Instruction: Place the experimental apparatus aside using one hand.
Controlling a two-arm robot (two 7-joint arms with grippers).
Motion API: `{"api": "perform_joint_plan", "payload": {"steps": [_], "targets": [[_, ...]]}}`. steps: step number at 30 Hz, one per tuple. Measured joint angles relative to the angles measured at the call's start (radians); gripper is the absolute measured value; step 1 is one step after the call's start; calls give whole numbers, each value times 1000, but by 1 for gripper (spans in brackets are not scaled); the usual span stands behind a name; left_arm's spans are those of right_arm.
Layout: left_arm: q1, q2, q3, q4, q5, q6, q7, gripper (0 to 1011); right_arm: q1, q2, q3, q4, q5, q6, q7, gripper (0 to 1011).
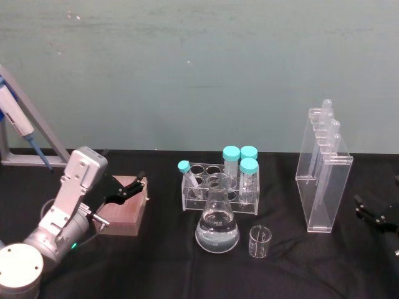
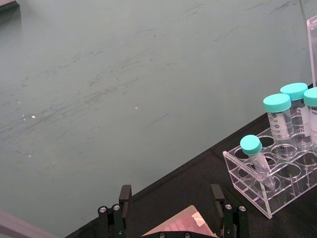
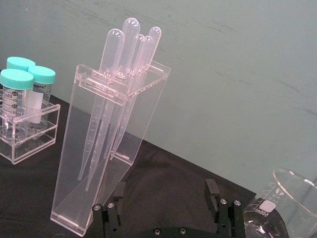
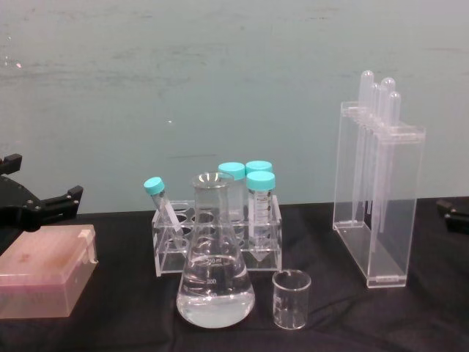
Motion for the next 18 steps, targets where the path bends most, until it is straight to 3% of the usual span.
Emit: {"api": "perform_joint_plan", "payload": {"steps": [18], "targets": [[0, 0, 0, 0, 0, 0, 0, 1000, 0, 0, 0, 0, 0, 0, 0, 1003]]}}
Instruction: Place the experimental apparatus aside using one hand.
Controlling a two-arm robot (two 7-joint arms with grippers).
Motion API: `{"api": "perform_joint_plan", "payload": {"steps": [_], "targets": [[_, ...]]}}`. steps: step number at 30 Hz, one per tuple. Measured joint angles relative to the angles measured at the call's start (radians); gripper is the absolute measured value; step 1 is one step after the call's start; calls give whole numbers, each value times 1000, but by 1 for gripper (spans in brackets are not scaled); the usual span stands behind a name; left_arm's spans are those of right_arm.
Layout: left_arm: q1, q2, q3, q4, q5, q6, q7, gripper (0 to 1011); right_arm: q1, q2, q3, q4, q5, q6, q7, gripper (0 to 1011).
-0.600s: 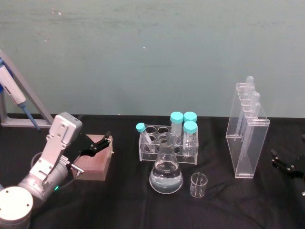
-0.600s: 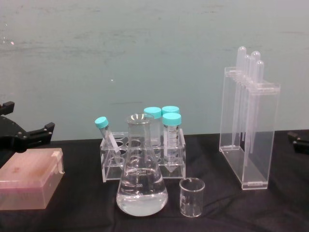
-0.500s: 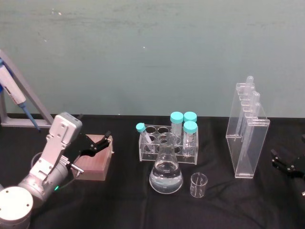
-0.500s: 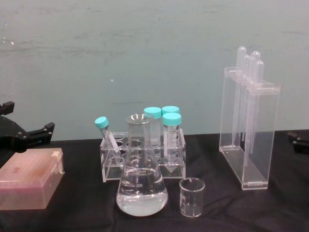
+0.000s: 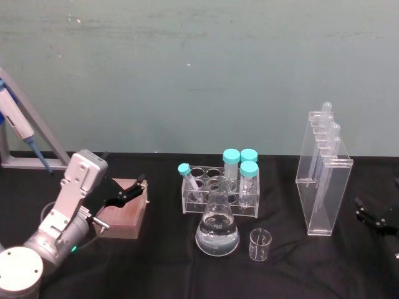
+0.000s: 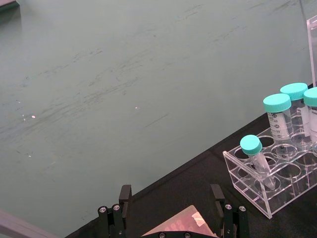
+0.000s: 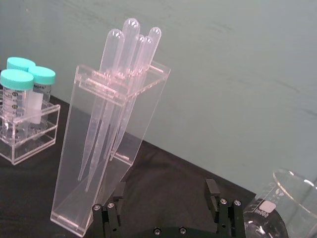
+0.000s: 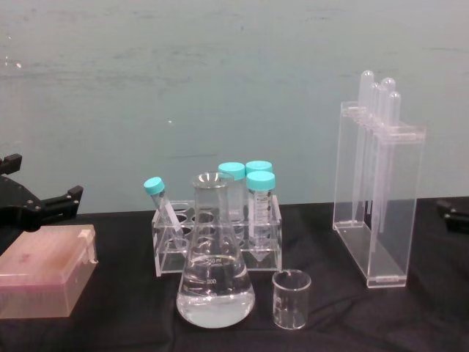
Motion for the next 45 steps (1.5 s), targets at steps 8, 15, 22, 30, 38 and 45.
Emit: {"api": "perform_joint_plan", "payload": {"steps": [8, 15, 22, 30, 38, 45], "targets": [[0, 0, 0, 0, 0, 0, 0, 1000, -15, -11, 31, 1, -4, -31, 11, 1003], [0, 0, 0, 0, 0, 0, 0, 1000, -42, -12, 64, -33, -4, -6, 3, 1003], [0, 0, 0, 0, 0, 0, 0, 1000, -87, -13, 105, -94, 4, 36, -20, 1003], [0, 0, 0, 0, 0, 0, 0, 1000, -155, -11, 144, -199, 11, 79, -36, 1003], [0, 0, 0, 0, 0, 0, 0, 1000, -203, -29, 149, -282, -33, 65, -50, 1003], [0, 0, 0, 0, 0, 0, 0, 1000, -219, -62, 147, -309, -53, 39, -47, 1003]]}}
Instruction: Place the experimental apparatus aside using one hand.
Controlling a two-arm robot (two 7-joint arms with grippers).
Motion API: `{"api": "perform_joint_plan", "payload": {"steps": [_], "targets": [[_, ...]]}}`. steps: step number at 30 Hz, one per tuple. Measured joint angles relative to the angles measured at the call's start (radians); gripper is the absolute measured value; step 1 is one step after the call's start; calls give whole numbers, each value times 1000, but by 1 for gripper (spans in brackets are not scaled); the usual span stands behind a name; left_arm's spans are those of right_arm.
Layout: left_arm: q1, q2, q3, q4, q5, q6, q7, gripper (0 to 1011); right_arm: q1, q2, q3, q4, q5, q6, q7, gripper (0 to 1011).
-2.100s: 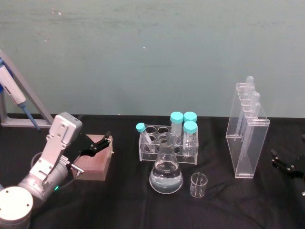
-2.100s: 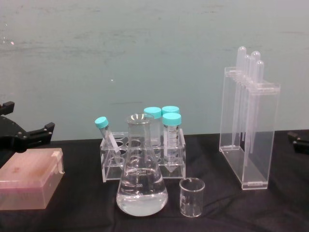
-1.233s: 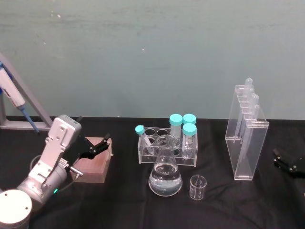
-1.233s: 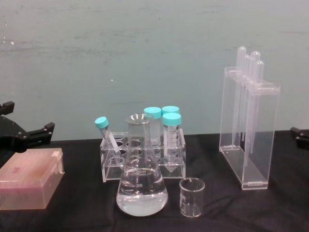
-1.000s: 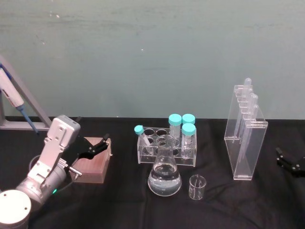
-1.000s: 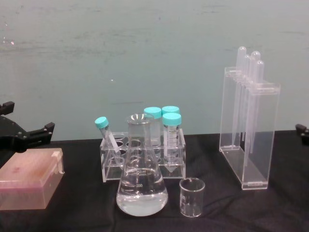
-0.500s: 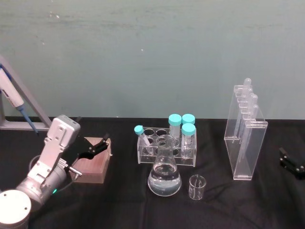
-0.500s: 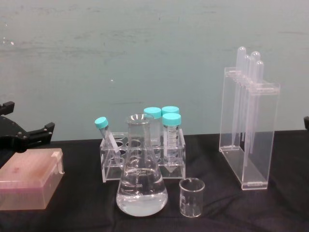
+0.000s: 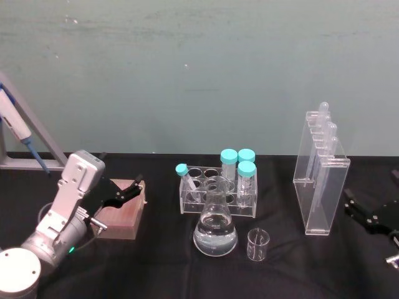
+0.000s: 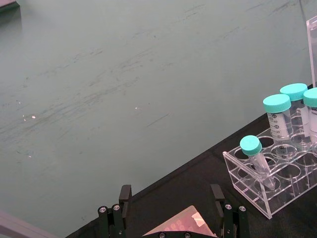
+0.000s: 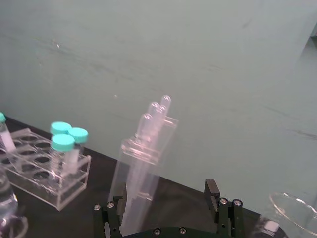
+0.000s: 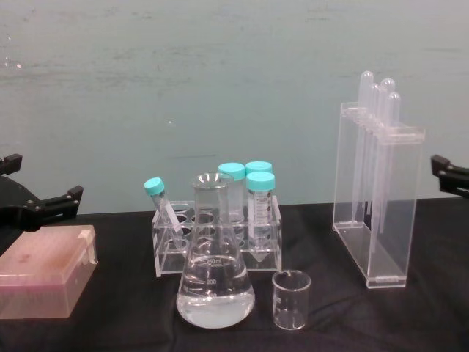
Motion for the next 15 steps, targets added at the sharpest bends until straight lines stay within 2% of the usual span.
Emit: {"api": "perform_joint_plan", "payload": {"steps": [9, 15], "targets": [[0, 0, 0, 0, 0, 0, 0, 1000, 13, -61, -5, 8, -17, -19, 6, 1003], [0, 0, 0, 0, 0, 0, 0, 1000, 36, -115, -10, 31, -37, -24, 2, 1003]]}}
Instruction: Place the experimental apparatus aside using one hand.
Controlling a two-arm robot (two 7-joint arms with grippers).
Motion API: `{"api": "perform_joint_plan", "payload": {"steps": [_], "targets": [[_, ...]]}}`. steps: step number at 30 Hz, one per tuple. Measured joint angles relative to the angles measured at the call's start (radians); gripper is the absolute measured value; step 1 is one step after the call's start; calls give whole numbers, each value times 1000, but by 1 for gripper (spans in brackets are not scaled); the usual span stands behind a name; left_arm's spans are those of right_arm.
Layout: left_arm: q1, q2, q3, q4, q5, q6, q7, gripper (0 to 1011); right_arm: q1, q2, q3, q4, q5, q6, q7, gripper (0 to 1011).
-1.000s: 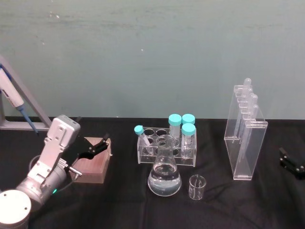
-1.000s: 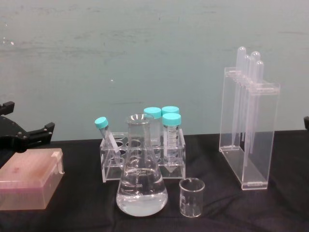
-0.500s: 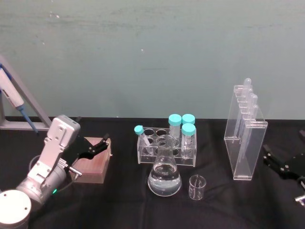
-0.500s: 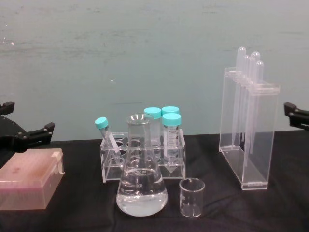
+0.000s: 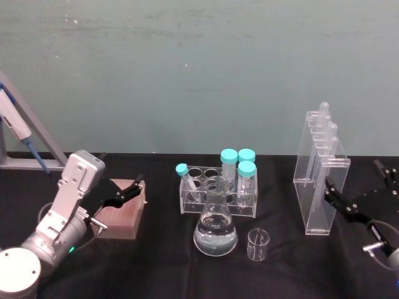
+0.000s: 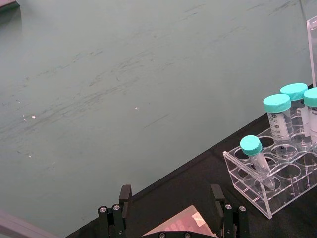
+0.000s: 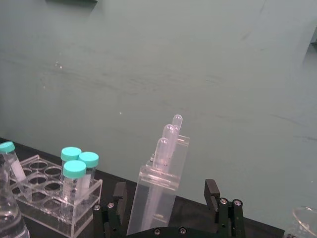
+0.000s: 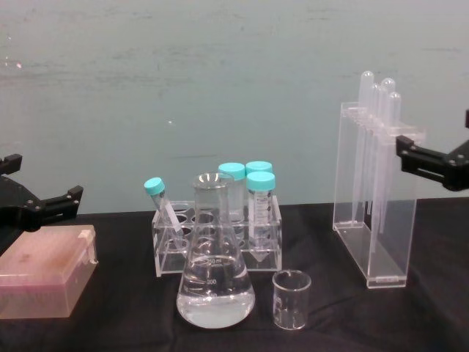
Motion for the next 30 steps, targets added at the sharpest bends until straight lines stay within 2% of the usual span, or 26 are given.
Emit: {"api": "perform_joint_plan", "payload": {"steps": [9, 11, 21, 30], "targets": [[0, 0, 0, 0, 0, 0, 0, 1000, 25, -69, 0, 37, -27, -9, -11, 1003], [0, 0, 0, 0, 0, 0, 0, 1000, 28, -74, 1, 40, -30, -10, -13, 1003], [0, 0, 0, 0, 0, 0, 0, 1000, 66, -160, 20, 95, -64, -19, -44, 1003], [0, 0, 0, 0, 0, 0, 0, 1000, 92, -200, 33, 131, -74, -26, -35, 1003]]}}
